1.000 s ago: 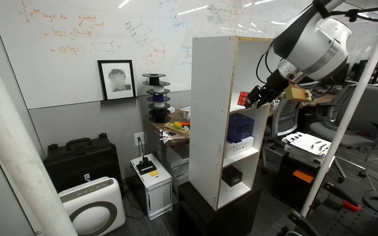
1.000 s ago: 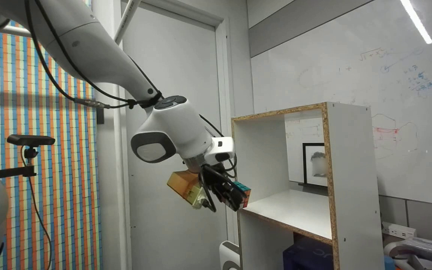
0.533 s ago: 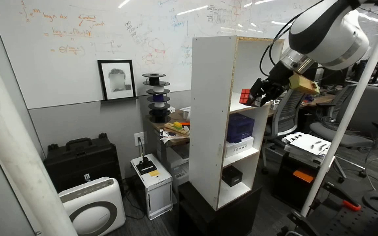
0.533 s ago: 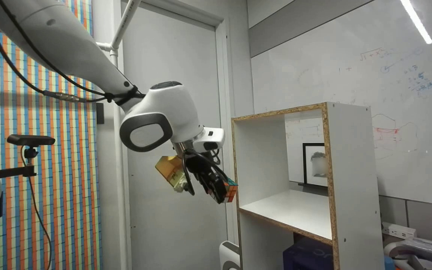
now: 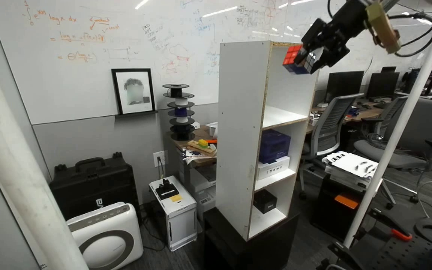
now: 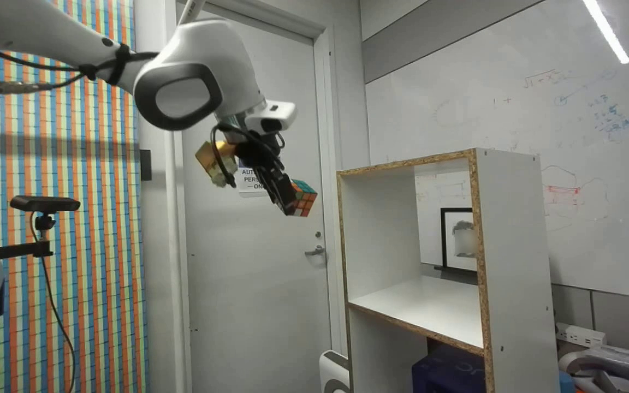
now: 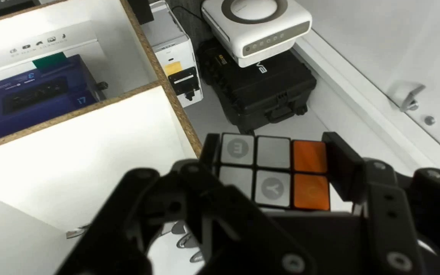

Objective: Put the rubik's cube on the top of the shelf

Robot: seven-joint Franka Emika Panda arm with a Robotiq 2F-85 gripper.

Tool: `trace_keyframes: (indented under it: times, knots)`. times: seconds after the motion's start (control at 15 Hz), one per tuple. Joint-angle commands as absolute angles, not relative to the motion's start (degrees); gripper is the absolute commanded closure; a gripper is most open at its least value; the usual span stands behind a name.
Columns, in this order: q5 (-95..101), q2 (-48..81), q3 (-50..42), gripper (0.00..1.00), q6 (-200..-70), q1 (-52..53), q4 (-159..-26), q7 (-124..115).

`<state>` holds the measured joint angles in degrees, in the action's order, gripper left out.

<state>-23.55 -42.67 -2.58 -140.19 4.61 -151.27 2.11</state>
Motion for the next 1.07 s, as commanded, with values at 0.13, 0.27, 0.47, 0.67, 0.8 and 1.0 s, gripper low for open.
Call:
trace_keyframes:
  times: [0.13, 0.27, 0.47, 0.67, 0.8, 1.0]
  knots:
    - [-22.69, -45.08, -2.74, 0.58, -134.65, 2.71, -136.19, -6.77]
    - [-22.66, -41.52, -3.42, 0.58, -137.23, 2.15, -131.37, -7.09]
    - [-23.05, -34.87, -4.83, 0.58, -142.55, 2.05, -126.44, -6.27]
    - [-23.11, -27.01, -6.66, 0.58, -145.42, 2.02, -121.80, -6.11]
    - [-23.54, -21.47, -7.57, 0.58, -145.94, 1.96, -118.50, -6.32]
    - [-21.72, -13.95, -7.46, 0.58, -145.22, -0.02, -113.83, -8.85]
